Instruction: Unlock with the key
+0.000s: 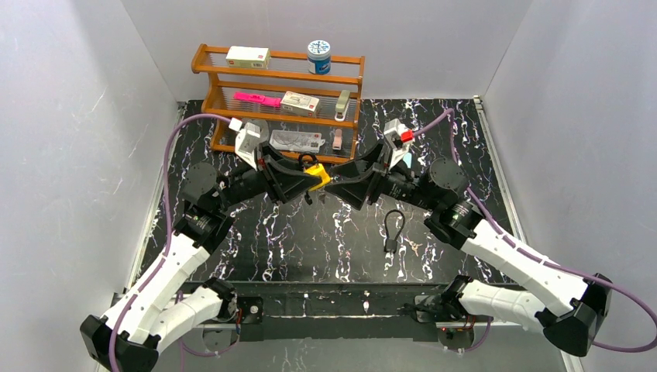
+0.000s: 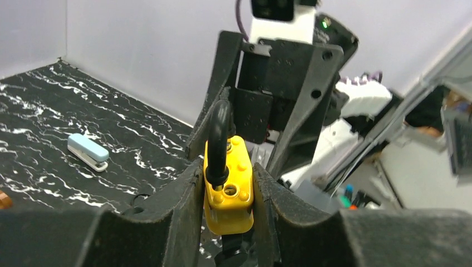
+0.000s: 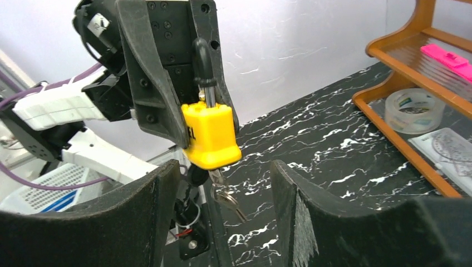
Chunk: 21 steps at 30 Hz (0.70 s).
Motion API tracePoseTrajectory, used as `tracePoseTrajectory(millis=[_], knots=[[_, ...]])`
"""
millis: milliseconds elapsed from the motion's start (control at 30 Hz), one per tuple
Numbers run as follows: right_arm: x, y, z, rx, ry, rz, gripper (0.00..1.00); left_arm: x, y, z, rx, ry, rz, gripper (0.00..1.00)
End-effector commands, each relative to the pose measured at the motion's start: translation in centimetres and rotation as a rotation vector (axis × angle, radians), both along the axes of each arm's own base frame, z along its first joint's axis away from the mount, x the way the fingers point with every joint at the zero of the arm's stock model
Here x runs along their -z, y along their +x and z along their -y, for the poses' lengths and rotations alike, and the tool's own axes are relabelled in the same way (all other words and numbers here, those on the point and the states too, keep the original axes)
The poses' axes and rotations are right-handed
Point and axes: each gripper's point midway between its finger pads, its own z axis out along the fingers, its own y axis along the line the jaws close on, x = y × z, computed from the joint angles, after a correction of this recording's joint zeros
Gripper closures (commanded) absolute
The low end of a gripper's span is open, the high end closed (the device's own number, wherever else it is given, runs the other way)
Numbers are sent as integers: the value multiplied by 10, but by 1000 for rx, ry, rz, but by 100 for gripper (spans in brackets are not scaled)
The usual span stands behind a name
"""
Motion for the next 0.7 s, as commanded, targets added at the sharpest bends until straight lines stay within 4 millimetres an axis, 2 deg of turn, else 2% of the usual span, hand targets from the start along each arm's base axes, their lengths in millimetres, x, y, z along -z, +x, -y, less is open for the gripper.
tracePoseTrajectory(millis=[0,233,400,667], knots=[[-23,-18,6,-68,70,10,31,-7,-28,-1,98,78,295,100],[-32,-15,-1,-83,27,-4,33,17,-33,3,172,164,367,100],[-38,-7,-10,-84,-23,29,37,23,-36,4,206,179,357,100],[-28,-16,-22,-193,-109,77,61,25,-36,3,202,183,348,100]])
